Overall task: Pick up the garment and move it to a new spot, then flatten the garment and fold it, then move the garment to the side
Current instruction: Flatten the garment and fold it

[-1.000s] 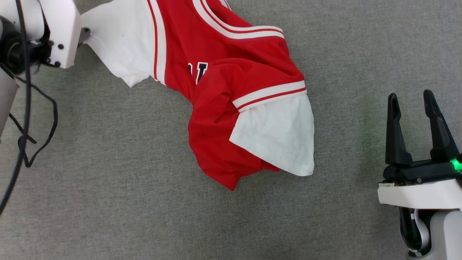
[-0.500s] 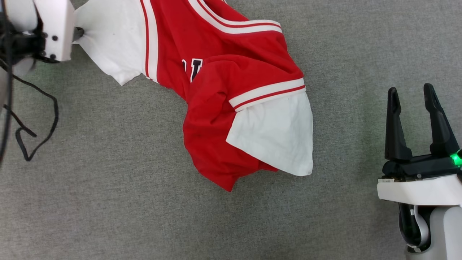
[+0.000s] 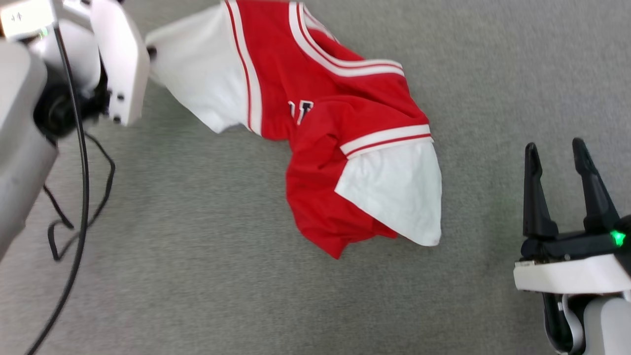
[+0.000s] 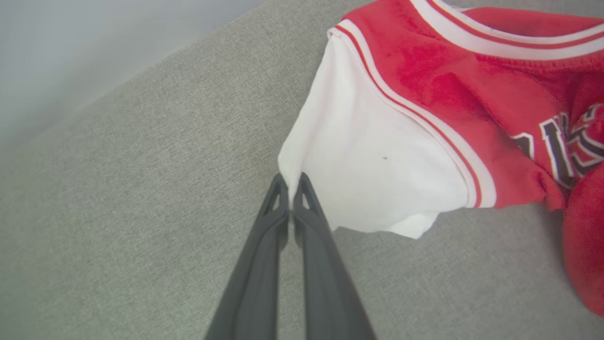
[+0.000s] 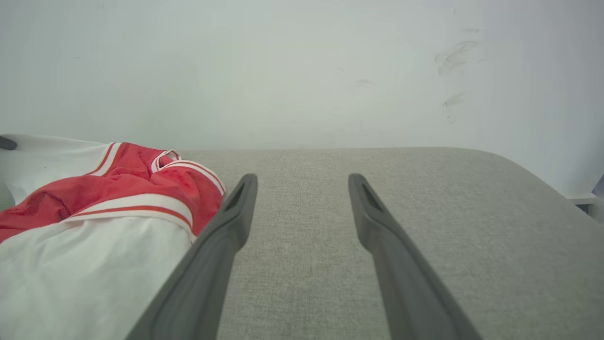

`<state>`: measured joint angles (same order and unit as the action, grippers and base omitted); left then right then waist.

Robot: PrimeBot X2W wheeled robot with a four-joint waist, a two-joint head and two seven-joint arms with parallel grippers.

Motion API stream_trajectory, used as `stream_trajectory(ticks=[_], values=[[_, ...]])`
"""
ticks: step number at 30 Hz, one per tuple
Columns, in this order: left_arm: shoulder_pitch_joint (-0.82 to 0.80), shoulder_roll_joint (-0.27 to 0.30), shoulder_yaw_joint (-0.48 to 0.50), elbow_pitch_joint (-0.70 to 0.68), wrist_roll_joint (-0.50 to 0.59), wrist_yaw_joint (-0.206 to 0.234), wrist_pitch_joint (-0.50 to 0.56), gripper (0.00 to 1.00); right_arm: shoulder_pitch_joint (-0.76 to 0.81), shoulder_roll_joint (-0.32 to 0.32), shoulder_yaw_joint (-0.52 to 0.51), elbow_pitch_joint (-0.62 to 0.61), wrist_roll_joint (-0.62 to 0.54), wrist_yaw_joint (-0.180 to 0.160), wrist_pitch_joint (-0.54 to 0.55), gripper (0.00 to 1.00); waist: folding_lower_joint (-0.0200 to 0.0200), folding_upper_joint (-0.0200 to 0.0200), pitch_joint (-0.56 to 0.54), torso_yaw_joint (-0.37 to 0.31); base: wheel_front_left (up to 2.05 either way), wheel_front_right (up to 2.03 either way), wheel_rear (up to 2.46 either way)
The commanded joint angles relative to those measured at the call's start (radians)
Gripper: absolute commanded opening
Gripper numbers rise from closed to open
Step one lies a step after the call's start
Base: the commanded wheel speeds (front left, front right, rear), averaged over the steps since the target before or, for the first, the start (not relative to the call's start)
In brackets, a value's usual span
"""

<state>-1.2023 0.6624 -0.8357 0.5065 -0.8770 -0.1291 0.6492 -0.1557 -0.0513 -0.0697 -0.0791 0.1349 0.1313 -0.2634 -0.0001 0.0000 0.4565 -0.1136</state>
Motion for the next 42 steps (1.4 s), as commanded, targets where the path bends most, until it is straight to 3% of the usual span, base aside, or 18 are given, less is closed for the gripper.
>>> stream_trajectory(ticks=[1,9,16,27,28,29,30,37,42], values=[[0.042,0.018,0.001,-0.015,-0.012,0.0,-0.02,0.0,0.02,0.002,-0.001,0.004,-0.006,-0.001,-0.002,1.0,0.0001,0.0,-0.068,0.056,0.0,0.0,0.0],[0.26,0.106,0.013,-0.067,-0.091,0.016,-0.093,0.0,0.07,0.002,-0.014,0.015,-0.026,-0.001,-0.002,1.0,0.0001,0.0,-0.156,0.124,0.0,0.0,0.0],[0.453,0.147,0.014,-0.047,-0.164,0.048,-0.132,0.0,0.095,0.002,-0.008,0.021,-0.032,-0.001,-0.002,1.0,0.0001,0.0,-0.191,0.133,0.0,0.0,0.0],[0.613,0.081,-0.009,0.105,-0.234,0.048,-0.158,0.0,0.103,0.002,-0.01,0.023,-0.037,-0.001,-0.002,1.0,0.0001,0.0,-0.194,0.111,0.0,0.0,0.0],[0.612,0.074,-0.01,0.115,-0.229,0.046,-0.171,0.13,0.105,0.002,-0.011,0.025,-0.037,-0.001,-0.002,1.0,0.0001,0.0,-0.197,0.111,0.0,0.0,0.0],[0.607,0.068,-0.007,0.12,-0.225,0.045,-0.192,0.83,0.108,0.002,-0.013,0.026,-0.037,-0.001,-0.002,1.0,0.0001,0.0,-0.202,0.111,0.0,0.0,0.0],[0.601,0.063,-0.002,0.127,-0.218,0.046,-0.215,1.0,0.112,0.002,-0.014,0.029,-0.036,-0.001,-0.002,1.0,0.0001,0.0,-0.208,0.113,0.0,0.0,0.0],[0.578,0.062,0.035,0.114,-0.187,0.063,-0.361,1.0,0.132,0.002,-0.029,0.037,-0.026,-0.001,-0.002,1.0,0.0001,0.0,-0.258,0.13,0.0,0.0,0.0],[0.591,0.07,0.032,0.031,-0.118,0.107,-0.483,1.0,0.147,0.002,-0.05,0.041,-0.027,-0.001,-0.002,1.0,0.0001,0.0,-0.301,0.155,0.0,0.0,0.0]])
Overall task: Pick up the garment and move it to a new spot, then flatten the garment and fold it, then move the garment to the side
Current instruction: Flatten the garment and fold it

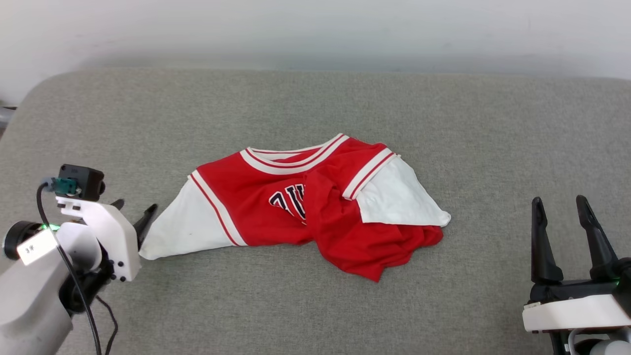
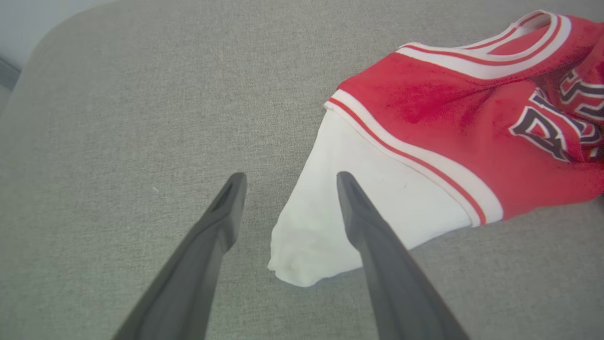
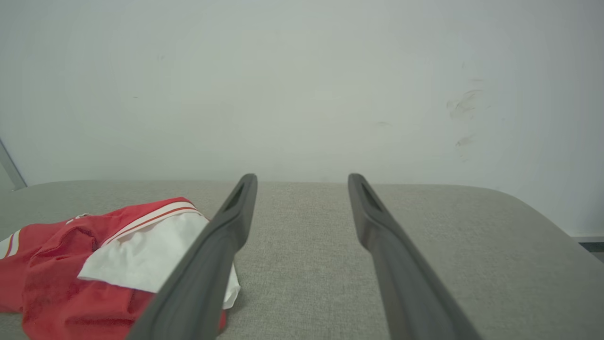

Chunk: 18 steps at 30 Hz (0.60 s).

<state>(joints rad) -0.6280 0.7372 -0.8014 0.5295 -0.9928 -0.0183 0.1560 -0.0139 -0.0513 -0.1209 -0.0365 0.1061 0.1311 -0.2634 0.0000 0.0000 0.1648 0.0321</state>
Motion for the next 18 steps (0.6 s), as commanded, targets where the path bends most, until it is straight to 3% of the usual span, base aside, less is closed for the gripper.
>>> stream_trajectory(ticks=[1,10,18], values=[[0.022,-0.003,0.004,-0.011,0.009,0.011,-0.022,1.0,0.008,0.002,-0.003,0.0,-0.001,-0.001,-0.002,1.0,0.0,0.0,-0.016,0.013,0.0,0.0,0.0],[0.139,0.009,0.069,-0.192,0.099,0.203,-0.34,1.0,-0.045,0.002,-0.009,-0.034,-0.079,-0.001,-0.002,1.0,0.0,0.0,-0.048,0.034,0.0,0.0,0.0],[0.273,-0.021,0.197,-0.371,0.191,0.376,-0.422,1.0,-0.18,-0.137,0.052,-0.016,-0.097,-0.001,-0.002,1.0,0.0,0.0,-0.038,0.066,0.0,0.0,0.0]])
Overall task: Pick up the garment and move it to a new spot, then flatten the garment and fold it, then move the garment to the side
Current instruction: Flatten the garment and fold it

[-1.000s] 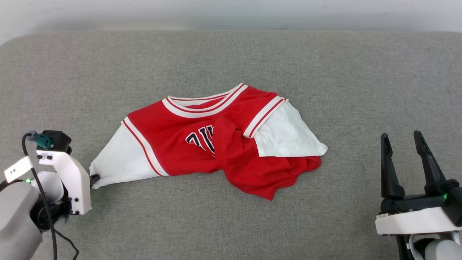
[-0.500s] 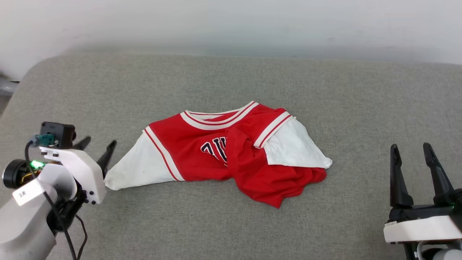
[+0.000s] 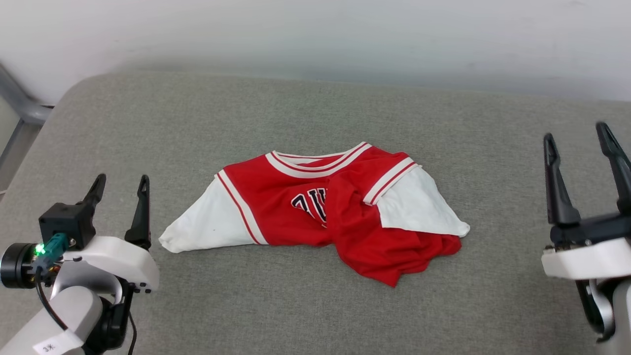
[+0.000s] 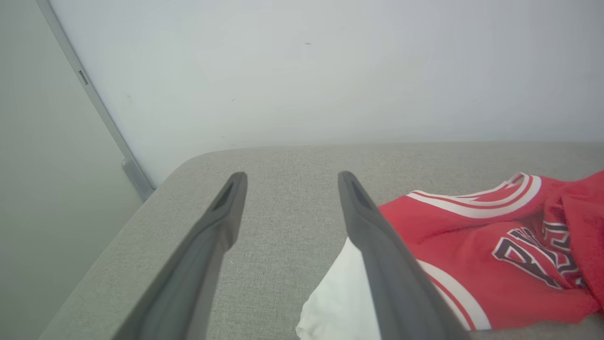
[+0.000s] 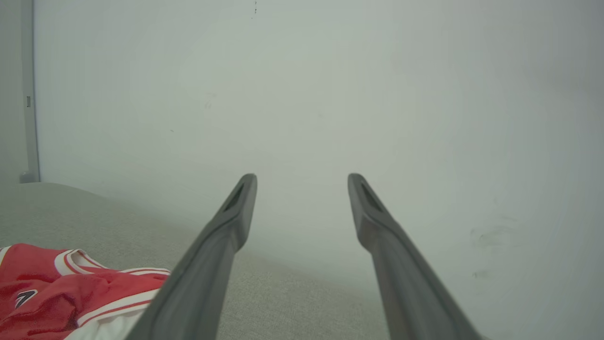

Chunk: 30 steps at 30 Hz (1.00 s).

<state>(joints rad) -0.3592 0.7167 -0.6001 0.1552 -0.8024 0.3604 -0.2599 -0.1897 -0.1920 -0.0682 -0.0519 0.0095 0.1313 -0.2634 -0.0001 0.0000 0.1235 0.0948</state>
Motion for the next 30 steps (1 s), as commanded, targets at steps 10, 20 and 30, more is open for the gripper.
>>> stream_trajectory(ticks=[10,20,30], values=[[0.182,-0.209,0.243,-0.189,0.302,0.041,-0.005,1.0,-0.377,-0.296,0.334,0.177,0.252,-0.001,0.268,1.0,0.0001,0.0,0.067,0.092,0.0,0.0,0.0],[0.225,-0.407,0.342,-0.183,0.463,-0.05,-0.005,1.0,-0.651,-0.537,0.782,0.246,0.554,-0.001,0.719,1.0,0.0001,0.0,0.149,0.179,0.0,0.0,0.0],[0.178,-0.549,0.408,-0.152,0.573,-0.159,-0.005,1.0,-0.844,-0.623,1.066,0.385,0.71,-0.001,0.983,1.0,0.0001,0.0,0.246,0.253,0.0,0.0,0.0]])
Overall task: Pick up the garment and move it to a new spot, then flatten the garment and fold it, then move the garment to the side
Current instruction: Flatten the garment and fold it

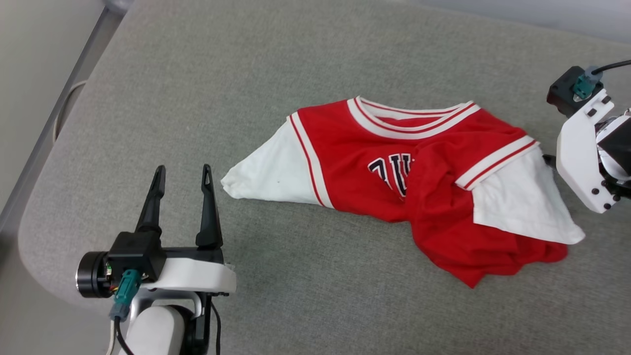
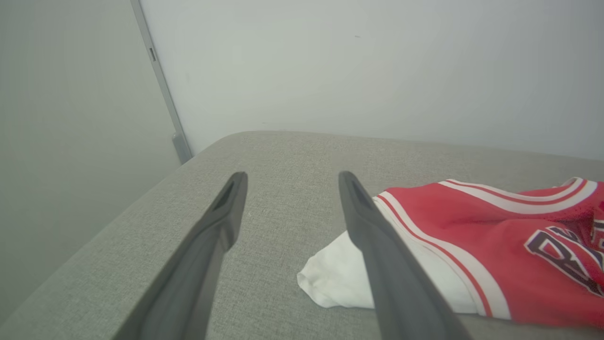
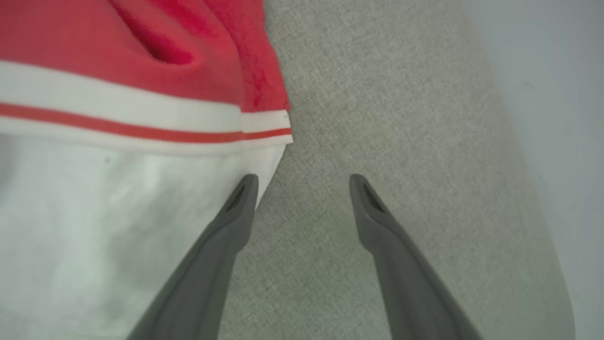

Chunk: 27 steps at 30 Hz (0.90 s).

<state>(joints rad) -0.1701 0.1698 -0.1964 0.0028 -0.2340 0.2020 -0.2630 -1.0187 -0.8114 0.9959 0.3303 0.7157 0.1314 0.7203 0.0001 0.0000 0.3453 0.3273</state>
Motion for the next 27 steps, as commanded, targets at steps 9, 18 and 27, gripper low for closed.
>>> stream_trajectory(ticks=[9,18,27], values=[[-0.047,-0.084,0.054,0.011,0.071,-0.068,-0.002,1.0,-0.035,0.008,0.209,0.062,0.098,0.0,0.052,1.0,-0.0001,0.0,0.1,0.055,0.0,0.0,0.0],[-0.056,-0.111,0.088,0.006,0.108,-0.093,-0.002,1.0,0.012,0.006,0.32,0.068,0.143,0.006,0.1,0.0,-0.0001,0.0,0.117,0.051,0.0,0.0,0.0],[-0.026,-0.116,0.123,0.019,0.138,-0.109,-0.002,1.0,-0.071,0.008,0.291,0.045,0.124,0.0,-0.14,0.0,-0.0001,0.0,0.054,-0.009,0.0,0.0,0.0]])
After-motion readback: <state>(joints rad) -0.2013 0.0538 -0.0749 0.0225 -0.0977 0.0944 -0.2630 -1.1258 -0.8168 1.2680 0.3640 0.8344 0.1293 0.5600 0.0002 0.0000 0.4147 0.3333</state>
